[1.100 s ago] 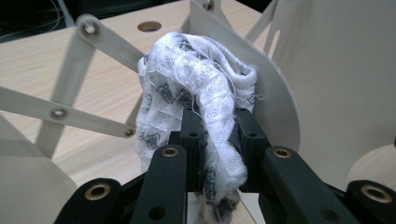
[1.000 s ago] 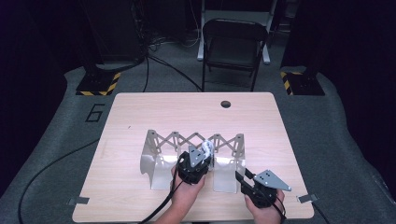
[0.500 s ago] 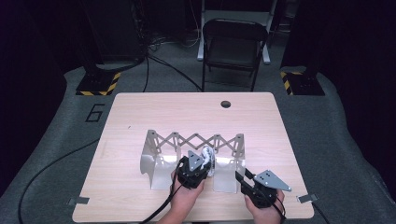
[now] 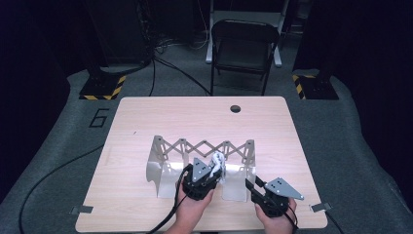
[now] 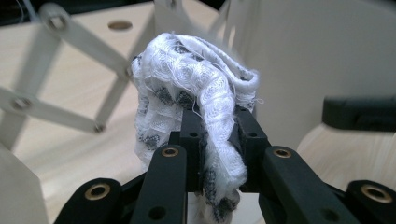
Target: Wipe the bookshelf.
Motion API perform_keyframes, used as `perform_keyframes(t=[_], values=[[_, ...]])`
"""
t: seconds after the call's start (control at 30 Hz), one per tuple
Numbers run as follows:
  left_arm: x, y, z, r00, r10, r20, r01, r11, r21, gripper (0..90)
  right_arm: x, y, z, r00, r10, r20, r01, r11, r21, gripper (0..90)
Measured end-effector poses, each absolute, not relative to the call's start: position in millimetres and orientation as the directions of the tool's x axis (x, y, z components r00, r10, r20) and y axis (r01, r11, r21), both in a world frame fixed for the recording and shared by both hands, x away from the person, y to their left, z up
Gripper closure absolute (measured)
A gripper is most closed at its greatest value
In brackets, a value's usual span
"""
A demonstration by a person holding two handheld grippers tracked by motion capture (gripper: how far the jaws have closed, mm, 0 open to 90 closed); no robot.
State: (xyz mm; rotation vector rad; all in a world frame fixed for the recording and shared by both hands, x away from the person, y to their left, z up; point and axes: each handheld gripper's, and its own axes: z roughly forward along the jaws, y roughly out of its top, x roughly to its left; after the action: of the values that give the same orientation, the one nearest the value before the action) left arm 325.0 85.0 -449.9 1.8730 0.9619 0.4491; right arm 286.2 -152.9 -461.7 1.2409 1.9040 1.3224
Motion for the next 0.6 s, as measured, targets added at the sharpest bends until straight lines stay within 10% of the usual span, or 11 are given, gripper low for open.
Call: perform_keyframes(t=[0.33, 0.6], values=[[337, 84, -487, 0.603, 0.788, -0.126, 0.493, -0.243, 0.836, 77.2, 286, -153, -462, -0.452, 0.887, 0.095, 0.392, 0.102, 0.914, 66.1], [327, 91, -446, 0.639, 0.756, -0.142, 0.424, -0.192, 0.885, 77.1, 286, -153, -462, -0.45, 0.888, 0.095, 0.392, 0.101, 0.914, 66.0]])
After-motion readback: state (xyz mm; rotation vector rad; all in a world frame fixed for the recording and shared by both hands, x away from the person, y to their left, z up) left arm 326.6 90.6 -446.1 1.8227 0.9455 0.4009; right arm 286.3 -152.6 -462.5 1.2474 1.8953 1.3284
